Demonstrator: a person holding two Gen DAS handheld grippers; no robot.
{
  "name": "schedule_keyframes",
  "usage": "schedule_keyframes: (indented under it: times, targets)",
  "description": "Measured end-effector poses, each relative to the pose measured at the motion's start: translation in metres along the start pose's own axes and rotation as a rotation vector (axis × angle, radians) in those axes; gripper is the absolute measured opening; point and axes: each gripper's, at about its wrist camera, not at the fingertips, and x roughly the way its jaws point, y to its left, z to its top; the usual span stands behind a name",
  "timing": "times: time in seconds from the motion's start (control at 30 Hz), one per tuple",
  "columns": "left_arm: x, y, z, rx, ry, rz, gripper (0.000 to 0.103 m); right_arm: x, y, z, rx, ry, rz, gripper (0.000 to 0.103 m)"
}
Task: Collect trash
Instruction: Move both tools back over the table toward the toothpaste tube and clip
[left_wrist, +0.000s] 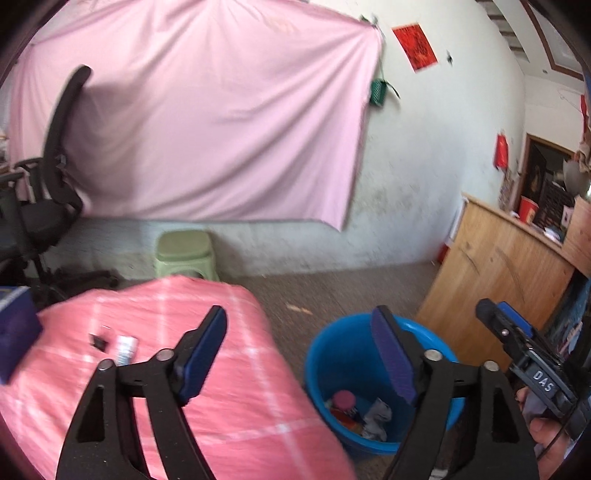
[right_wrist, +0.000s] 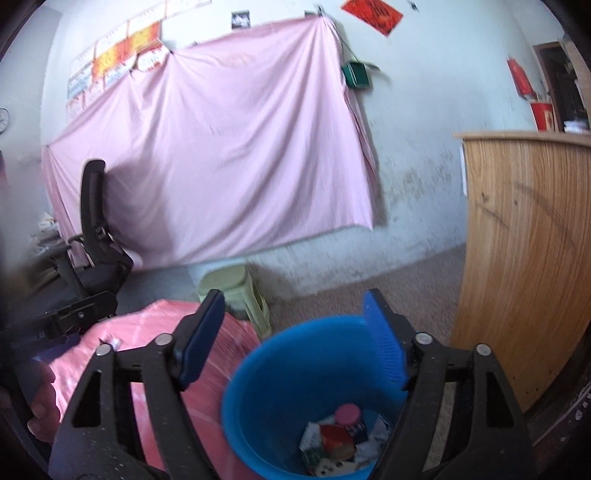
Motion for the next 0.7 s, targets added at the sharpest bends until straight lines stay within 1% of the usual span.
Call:
schedule_keyframes:
  times: [0.03,0.07,0.13,0.23,0.33,0.47,0.7]
  targets:
    - [-0.006,0.005,0.001,-0.003,-0.020,0.016,0.083,-0.002,0.006,0.002,-0.001,-0.019,0.011,0.103]
    - [-0.011,0.009,0.002,-0.007,-0.037,0.029,0.085,-0.004,0.013,0.004,-0.005,-0.038,0.025,0.103]
    - [-0.024,0.022,0.004,-0.023,-0.073,0.063,0.099,-0.007,0.027,0.007,-0.018,-0.076,0.050,0.103]
    - [-0.043,0.043,0.004,-0.057,-0.138,0.100,0.101,-0.010,0.046,0.010,-0.039,-0.117,0.083,0.103]
    - [-0.055,0.063,0.002,-0.073,-0.168,0.141,0.101,-0.011,0.068,0.013,-0.057,-0.154,0.115,0.103]
    - [-0.068,0.087,0.000,-0.083,-0.182,0.199,0.102,-0.008,0.096,0.014,-0.076,-0.173,0.167,0.103]
    - [-0.082,0.125,-0.014,-0.087,-0.202,0.296,0.102,0.008,0.142,0.007,-0.130,-0.164,0.229,0.103]
